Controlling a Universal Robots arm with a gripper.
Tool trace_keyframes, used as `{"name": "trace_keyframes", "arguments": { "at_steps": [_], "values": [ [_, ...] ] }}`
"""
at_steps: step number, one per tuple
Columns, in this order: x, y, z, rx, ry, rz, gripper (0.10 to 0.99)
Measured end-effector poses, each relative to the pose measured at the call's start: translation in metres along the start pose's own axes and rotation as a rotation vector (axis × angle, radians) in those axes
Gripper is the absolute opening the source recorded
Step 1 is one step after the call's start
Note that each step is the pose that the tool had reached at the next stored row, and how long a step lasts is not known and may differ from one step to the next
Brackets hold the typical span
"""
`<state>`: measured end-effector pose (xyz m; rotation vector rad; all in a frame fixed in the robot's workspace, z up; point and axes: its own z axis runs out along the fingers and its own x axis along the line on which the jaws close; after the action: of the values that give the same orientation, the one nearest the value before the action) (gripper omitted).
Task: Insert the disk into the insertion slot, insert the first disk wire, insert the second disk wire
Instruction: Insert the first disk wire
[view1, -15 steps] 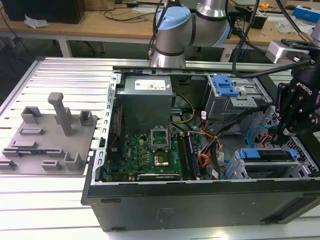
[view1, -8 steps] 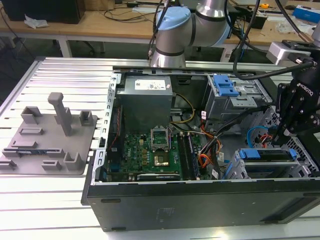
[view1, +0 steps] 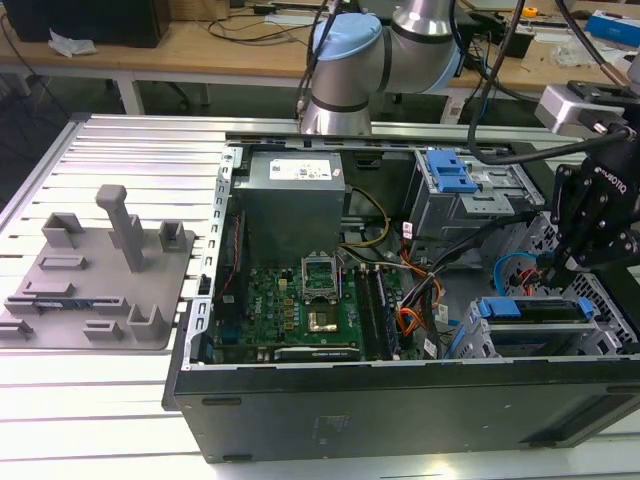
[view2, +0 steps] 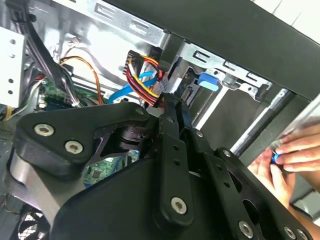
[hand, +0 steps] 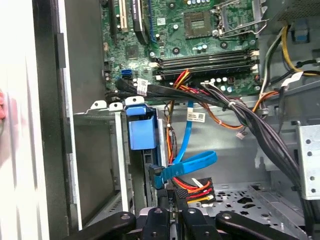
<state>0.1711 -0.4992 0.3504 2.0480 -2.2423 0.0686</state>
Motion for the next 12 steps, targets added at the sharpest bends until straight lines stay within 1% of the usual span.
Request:
{"name": "trace_keyframes", "arguments": {
  "at_steps": [2,12],
  "values": [
    [0.0017,-0.0002,0.0002,-0.001,-0.0142,-0.001,0.165],
    [0.0025,-0.0008,0.0002,-0.001,-0.0140,-0.011,0.165]
  ]
}}
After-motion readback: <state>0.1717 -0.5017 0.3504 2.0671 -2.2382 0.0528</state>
